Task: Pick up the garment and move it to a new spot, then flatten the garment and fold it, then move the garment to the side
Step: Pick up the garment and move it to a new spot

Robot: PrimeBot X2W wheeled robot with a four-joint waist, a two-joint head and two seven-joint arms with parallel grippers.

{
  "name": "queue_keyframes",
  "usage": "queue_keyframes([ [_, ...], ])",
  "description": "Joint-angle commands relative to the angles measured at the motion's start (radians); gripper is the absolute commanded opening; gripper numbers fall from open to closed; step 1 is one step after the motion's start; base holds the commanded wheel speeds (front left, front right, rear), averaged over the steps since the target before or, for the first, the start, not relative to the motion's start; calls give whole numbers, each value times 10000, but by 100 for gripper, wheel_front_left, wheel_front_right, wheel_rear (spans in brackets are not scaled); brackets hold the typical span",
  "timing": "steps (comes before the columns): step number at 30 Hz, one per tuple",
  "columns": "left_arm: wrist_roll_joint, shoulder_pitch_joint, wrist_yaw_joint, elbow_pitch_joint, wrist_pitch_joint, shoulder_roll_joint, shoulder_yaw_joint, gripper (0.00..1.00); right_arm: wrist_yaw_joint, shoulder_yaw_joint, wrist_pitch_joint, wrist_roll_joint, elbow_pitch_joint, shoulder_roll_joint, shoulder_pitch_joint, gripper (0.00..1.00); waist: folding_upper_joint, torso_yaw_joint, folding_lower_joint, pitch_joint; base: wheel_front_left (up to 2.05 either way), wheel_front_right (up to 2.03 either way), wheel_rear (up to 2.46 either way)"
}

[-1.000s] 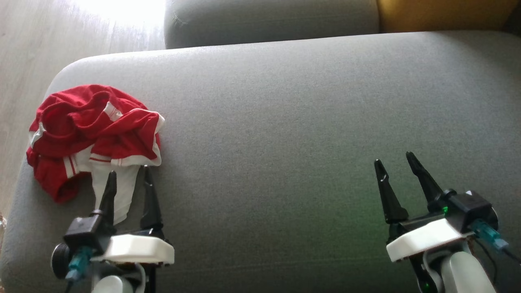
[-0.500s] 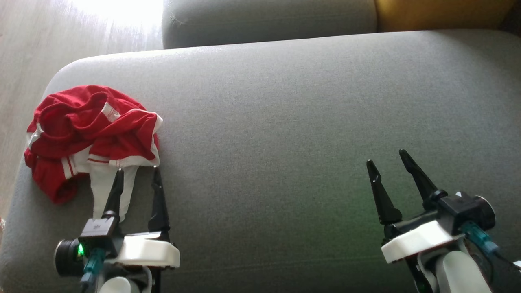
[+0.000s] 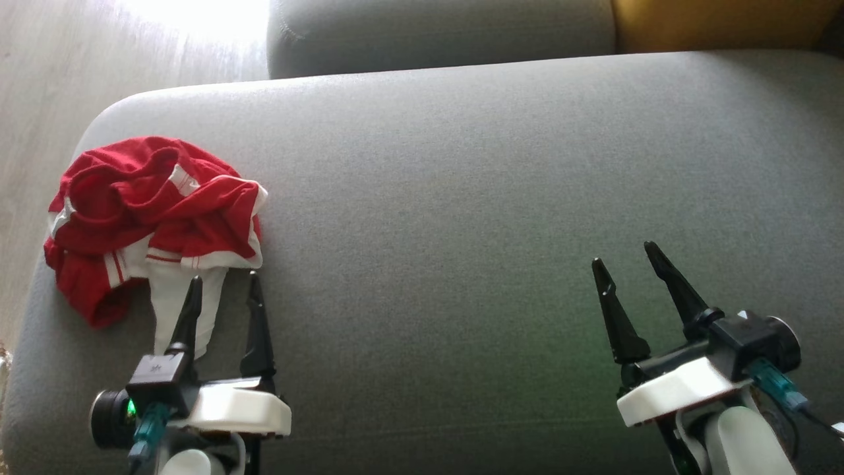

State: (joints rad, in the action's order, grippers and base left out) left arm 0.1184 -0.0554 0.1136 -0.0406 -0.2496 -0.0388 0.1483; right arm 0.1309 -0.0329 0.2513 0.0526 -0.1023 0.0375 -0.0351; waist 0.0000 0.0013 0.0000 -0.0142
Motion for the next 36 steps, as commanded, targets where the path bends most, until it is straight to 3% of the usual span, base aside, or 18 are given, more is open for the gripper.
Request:
queue_keyframes([
  [1,49,362,-20,291,-122,-114,-331,100,-2,-233,105,21,395,127,-492,100,0,21,0,2,0,0,0],
  [10,62,346,-13,292,-122,-114,-303,100,-2,-301,105,60,380,127,-378,100,0,569,0,-43,0,0,0],
  [28,128,211,169,542,-122,-114,-271,100,-2,-524,105,203,365,127,-166,100,0,2369,0,-16,0,0,0],
  [36,221,128,189,607,-122,-114,-375,100,-2,-562,105,234,371,127,-127,100,0,2731,0,-49,0,0,0],
])
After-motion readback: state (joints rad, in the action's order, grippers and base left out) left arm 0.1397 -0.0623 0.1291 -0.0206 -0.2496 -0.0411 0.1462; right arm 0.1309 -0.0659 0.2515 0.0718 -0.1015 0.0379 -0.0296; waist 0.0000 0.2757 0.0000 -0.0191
